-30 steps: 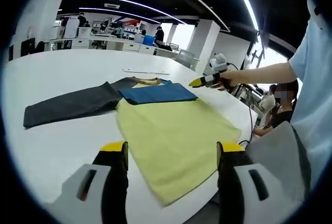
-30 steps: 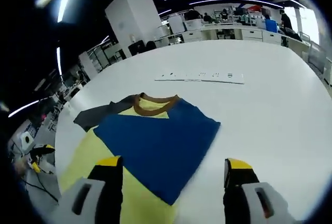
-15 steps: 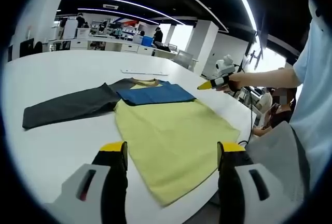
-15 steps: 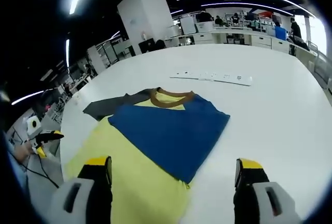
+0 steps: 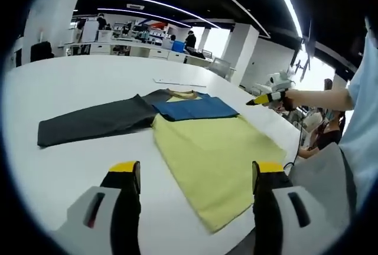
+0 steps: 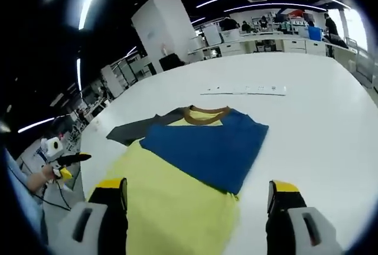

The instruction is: Fold the garment on the visible template until the final outline fits inside the template.

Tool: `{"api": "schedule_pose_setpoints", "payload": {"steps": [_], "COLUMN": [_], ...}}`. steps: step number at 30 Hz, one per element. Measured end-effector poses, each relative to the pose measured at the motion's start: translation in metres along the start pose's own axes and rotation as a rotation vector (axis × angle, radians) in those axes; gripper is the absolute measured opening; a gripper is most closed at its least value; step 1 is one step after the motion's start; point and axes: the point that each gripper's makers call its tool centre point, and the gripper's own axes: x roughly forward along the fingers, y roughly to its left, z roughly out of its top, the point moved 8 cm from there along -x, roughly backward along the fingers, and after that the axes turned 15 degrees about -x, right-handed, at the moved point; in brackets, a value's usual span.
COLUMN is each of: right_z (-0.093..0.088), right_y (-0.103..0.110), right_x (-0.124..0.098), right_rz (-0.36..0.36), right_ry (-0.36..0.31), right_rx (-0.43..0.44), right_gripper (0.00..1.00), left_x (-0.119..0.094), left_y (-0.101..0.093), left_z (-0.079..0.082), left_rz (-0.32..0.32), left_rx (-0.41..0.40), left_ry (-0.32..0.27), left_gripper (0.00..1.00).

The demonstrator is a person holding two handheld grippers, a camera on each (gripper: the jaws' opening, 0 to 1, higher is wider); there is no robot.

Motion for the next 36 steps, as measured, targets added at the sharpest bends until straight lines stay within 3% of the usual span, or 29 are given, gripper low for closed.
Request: {"api": "schedule_pose_setpoints", "payload": {"steps": [6,11,15,19,24,27,29,36], "right_z": [-0.006,-0.011,-0.022,-0.027,-0.029,-0.032,-0.032,-0.037], "right_y": [0.010,0.017,0.022,0.027,0.031,0.033,0.035,0.042], "right_x": [-0.010,-0.016,-0.017,-0.020,-0.023,-0.023,-0.024,-0.027], "right_rz": [0.010,0.019,0.018,0.028,0.030,0.033,0.036,0.037], "right_ry": [0.022,-0.039,-0.024,-0.033,-0.042,-0.042,-0.043,-0.035], "right_rx": [-0.036,0.070,0.082,0.118,0.136,0.144,0.152,0.149], "right_gripper": [1.00,1.00,1.00,1.00,1.00,1.00,1.00,0.99], "left_x": [-0.008,-0.014,-0.020,-0.028,-0.037,-0.036,-0.034,-0.023], "left_y": [0.030,0.054,0.078,0.110,0.144,0.160,0.169,0.199], "left_z": [0.021,0.038,0.043,0.047,0.060,0.061,0.060,0.051], "left_rz": [0.076,0.102,0.135,0.228,0.330,0.377,0.396,0.465], "left_rx": [-0.028,-0.029,-0.051,-0.068,-0.113,-0.103,-0.155,-0.213], "left_ry": [-0.019,-0.050,-0.067,-0.081,-0.153,-0.144,-0.157,-0.147], "left_gripper": [0.75,0.75,0.75,0.75,0.73,0.70,0.69,0.59]}}
